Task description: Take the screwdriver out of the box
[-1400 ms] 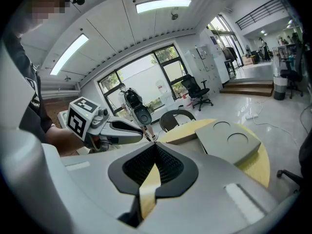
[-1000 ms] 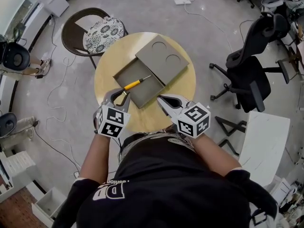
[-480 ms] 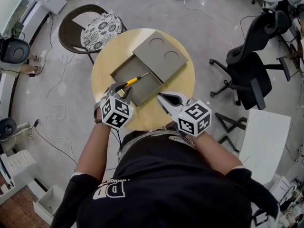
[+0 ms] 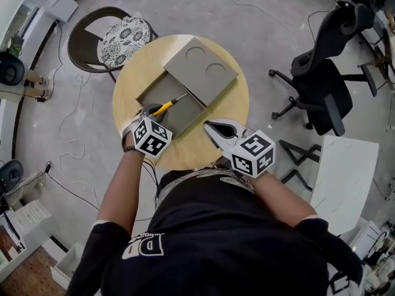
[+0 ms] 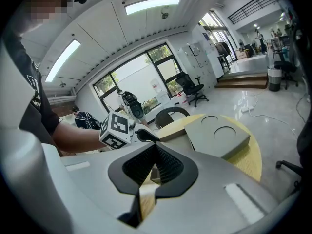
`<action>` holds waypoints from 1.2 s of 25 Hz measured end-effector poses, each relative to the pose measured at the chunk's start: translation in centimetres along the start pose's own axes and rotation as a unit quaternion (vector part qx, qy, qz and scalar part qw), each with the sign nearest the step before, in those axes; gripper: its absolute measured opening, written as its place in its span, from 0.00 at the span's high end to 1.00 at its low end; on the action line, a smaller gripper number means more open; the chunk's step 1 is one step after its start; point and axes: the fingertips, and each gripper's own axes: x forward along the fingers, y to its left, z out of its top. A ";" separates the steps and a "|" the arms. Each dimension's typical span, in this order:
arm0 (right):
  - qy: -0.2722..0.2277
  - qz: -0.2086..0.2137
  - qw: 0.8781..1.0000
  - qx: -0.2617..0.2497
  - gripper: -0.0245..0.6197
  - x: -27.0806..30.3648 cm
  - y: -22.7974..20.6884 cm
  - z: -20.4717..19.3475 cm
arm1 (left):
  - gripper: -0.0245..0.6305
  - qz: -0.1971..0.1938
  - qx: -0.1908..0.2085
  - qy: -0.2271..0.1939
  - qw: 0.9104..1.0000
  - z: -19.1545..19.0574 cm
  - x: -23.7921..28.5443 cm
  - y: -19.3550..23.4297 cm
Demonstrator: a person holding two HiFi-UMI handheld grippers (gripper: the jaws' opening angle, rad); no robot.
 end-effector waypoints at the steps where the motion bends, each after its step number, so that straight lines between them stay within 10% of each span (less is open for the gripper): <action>1: 0.000 -0.002 1.000 0.002 0.97 -0.1 -0.2 -0.1 | 0.76 -0.002 0.002 0.004 1.000 -0.2 0.4 0.0; 30: 0.015 -0.028 0.999 0.044 0.97 -1.2 -3.9 -2.4 | 0.75 -0.064 0.072 0.101 0.990 -2.5 9.1 -0.5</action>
